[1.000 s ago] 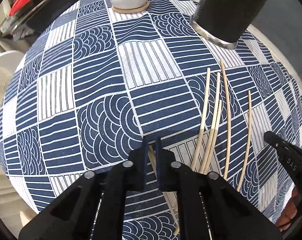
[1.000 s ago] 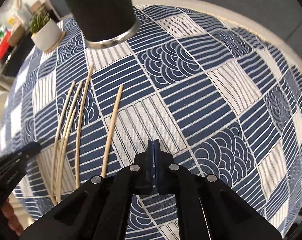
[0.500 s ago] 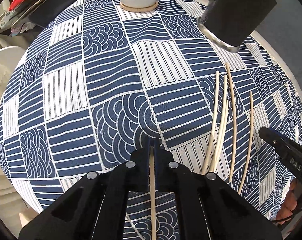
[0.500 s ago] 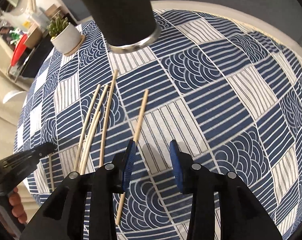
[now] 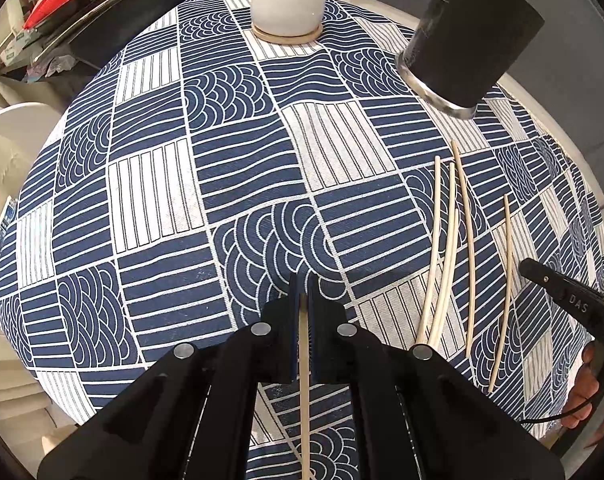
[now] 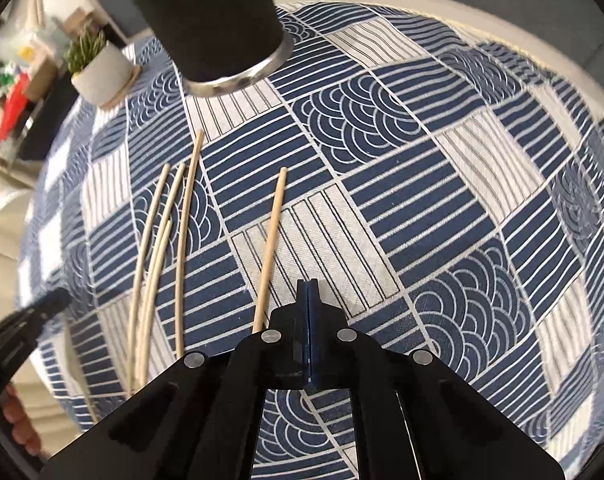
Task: Organize utensils
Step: 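Lift the held sticks and carry both tools toward the black cup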
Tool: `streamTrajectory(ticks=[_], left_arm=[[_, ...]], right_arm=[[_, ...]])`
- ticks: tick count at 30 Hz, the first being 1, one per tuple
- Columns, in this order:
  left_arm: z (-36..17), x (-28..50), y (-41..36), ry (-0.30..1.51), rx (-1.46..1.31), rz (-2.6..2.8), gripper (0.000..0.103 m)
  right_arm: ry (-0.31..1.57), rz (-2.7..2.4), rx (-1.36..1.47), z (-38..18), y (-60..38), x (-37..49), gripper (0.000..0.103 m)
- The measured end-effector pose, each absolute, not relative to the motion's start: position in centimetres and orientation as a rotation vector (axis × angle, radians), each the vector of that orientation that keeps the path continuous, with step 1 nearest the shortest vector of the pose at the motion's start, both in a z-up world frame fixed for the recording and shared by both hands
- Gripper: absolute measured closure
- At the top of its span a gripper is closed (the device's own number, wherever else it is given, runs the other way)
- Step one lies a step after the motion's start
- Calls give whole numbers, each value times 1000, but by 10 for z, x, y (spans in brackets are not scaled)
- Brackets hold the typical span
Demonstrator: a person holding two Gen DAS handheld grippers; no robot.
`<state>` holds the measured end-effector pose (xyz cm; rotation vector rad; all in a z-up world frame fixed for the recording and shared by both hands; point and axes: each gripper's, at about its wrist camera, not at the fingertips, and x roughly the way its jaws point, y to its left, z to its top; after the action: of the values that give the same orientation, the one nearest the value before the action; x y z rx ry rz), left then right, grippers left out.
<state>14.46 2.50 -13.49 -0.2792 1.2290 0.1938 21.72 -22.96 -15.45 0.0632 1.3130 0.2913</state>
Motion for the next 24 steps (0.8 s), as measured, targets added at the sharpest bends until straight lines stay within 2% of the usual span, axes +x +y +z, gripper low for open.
streamTrajectory(ticks=[4,6,7,8,10,12,14,15,17,24], left_arm=[[-131,141,32,1218,-294,202,99],[-129,140,34,1211,-309,197,99],[-127,139,35,1207,-308,200,99],[-125,139,36,1202,-303,202,99],[-122,138,37,1196,-299,201,99],[-119,138,38,1188,-299,196,99],[-116,138,39,1179,-298,193,99],[-114,138,40,1174,-299,192,99],[-111,138,41,1165,-301,188,99],[-95,136,49,1134,-327,164,99]], right_arm=[[1284,311,38,-146,-228,212,102],[1288,314,42,-144,-224,211,97],[1287,305,33,-144,-223,210,92],[1284,296,22,-144,-221,211,80],[1290,278,-6,-148,-213,213,70],[1298,279,-16,-155,-201,218,70],[1278,239,-101,-155,-190,216,75],[1265,215,-152,-156,-184,214,80],[1257,225,-168,-156,-178,210,98],[1280,219,-73,-148,-212,203,98]])
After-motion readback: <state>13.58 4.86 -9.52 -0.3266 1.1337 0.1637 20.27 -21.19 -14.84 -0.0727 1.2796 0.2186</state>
